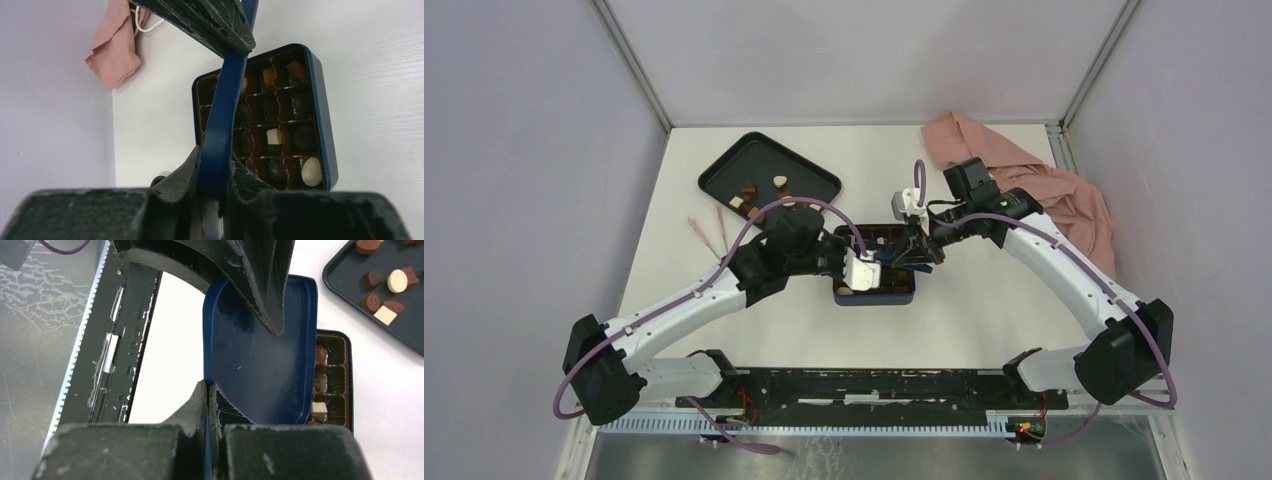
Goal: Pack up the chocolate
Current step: Close the box lid on the packing box.
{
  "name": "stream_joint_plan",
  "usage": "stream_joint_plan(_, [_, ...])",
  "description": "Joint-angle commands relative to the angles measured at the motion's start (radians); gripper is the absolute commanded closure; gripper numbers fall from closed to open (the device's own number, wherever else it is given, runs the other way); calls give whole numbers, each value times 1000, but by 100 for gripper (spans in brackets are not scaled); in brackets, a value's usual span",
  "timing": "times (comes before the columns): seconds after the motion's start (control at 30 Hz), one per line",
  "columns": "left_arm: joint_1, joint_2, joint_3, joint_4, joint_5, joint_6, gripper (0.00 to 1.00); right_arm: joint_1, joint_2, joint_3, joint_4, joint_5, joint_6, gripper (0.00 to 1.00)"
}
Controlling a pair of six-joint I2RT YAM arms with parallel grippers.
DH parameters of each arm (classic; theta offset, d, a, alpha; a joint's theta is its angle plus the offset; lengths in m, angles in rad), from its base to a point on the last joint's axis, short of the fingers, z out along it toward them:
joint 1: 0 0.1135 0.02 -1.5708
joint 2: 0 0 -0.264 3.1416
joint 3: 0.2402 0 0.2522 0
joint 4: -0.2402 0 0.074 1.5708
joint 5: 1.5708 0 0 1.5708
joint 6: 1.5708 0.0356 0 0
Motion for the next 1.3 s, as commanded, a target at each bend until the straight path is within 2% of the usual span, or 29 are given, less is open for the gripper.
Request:
stream_joint_plan(0.0, [-1,-73,23,85,43,15,98,11,14,72,-14,-40,-19,100])
stream_joint_plan(0.03, [-2,-82,24,81,45,2,98,11,16,88,-20,-28,-13,99])
stream_joint_plan(0.13, [-1,-114,40,54,45,-81,98,7,6,144,-49,33,-19,68])
stream_joint_plan(0.2, [-3,-137,48,36,43,-176,98,-5,-10,197,-64,73,-38,52])
stream_joint_plan(0.33, [0,-181,39,4,20,-429,98,-42,-61,274,-40,139,-58,29])
stream_joint_plan(0.47, [6,-185,22,-14,-14,-724,98,-81,-137,266,67,201,-84,4])
stream_joint_plan(0.57, [28,-202,-41,53,10,-933,98,-151,-121,300,110,163,2,2])
stream_joint_plan(0.63, [69,-218,-70,92,52,-1059,98,-204,-126,264,158,65,55,2])
stream_joint_plan(0.7, [143,-250,-112,158,131,-1184,98,-236,-141,184,213,-35,99,2])
stream_joint_plan(0.8, [285,-301,-188,328,250,-1409,98,-255,-168,45,365,-98,218,2])
stream_joint_plan(0.9, [418,-284,-207,379,339,-1566,98,-289,-182,-70,495,-161,327,2])
stream_joint_plan(1.07, [500,-165,-184,478,535,-1682,98,-324,-196,-225,782,-249,565,2])
stream_joint_plan(1.27, [514,-46,-90,431,655,-1583,98,-325,-188,-445,1251,-244,925,2])
